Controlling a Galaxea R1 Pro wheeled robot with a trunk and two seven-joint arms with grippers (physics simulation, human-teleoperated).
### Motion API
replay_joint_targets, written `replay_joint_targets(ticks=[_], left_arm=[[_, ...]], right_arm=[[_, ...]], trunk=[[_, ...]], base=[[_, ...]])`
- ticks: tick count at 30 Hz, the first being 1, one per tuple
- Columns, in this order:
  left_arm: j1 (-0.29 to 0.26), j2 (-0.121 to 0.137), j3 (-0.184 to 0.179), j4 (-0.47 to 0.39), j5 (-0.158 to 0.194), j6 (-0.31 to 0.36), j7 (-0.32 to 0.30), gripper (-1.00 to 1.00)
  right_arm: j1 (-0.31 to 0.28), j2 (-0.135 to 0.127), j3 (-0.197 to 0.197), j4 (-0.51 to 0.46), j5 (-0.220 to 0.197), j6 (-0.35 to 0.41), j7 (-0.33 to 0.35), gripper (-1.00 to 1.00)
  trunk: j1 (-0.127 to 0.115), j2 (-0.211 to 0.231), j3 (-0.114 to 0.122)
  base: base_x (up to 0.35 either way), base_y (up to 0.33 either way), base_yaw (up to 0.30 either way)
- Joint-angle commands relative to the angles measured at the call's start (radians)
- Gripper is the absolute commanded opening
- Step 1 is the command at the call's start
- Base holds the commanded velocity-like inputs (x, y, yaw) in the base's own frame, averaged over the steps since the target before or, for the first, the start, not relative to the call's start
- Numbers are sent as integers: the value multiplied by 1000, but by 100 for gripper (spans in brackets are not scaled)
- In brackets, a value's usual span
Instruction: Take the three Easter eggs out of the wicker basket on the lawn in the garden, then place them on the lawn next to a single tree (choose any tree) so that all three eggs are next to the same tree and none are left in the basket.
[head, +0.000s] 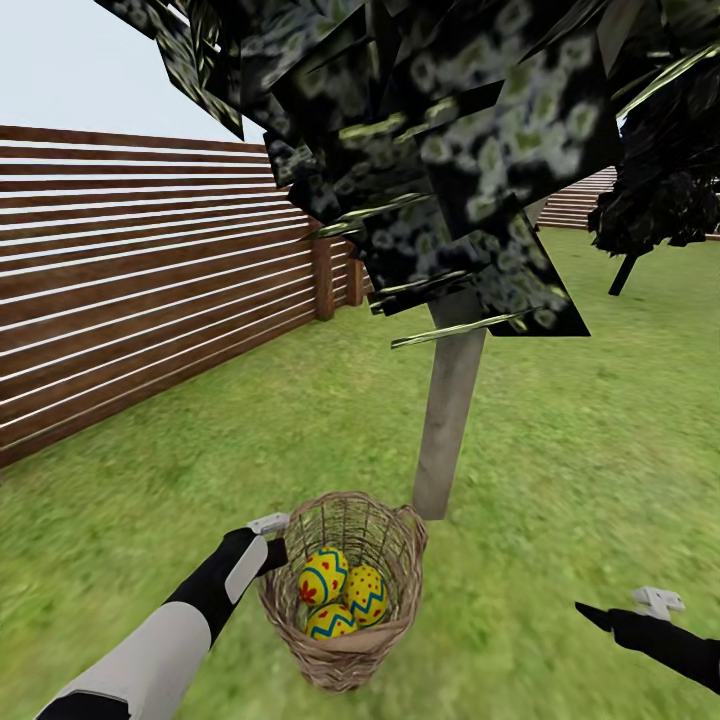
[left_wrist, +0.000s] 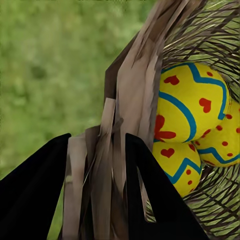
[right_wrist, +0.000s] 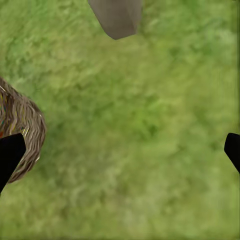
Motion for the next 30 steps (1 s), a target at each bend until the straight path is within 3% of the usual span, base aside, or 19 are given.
replay_joint_targets(ticks=[1, 30], left_arm=[[0, 1, -6, -2, 11, 1, 10, -100], [1, 1, -6, -11, 11, 2, 10, -100]], right_arm=[[-1, 0, -4, -1, -2, 9, 5, 100], [-1, 0, -4, -1, -2, 9, 5, 100]], trunk=[[4, -7, -4], [115, -210, -95]], base=[[0, 0, 0], [0, 0, 0]])
